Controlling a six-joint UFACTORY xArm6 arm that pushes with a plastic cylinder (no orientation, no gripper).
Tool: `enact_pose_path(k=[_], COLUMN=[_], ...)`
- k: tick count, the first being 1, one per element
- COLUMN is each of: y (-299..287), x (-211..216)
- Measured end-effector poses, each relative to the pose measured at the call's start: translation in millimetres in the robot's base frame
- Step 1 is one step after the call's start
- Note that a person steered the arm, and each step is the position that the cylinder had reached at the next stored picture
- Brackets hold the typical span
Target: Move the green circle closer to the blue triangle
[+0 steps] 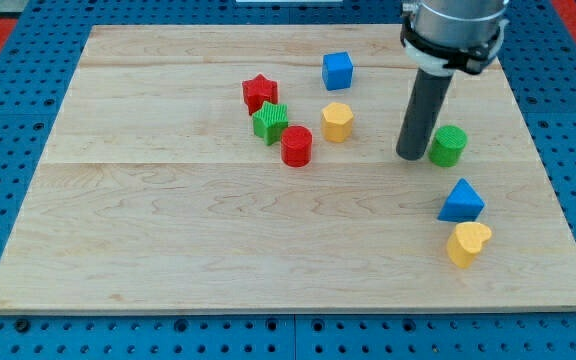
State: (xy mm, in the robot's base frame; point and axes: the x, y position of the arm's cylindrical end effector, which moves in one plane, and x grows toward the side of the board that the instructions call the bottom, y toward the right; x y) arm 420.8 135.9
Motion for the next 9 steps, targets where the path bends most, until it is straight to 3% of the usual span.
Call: enact_pose_path(k=[3,9], y=[13,50], x=[-39,-14])
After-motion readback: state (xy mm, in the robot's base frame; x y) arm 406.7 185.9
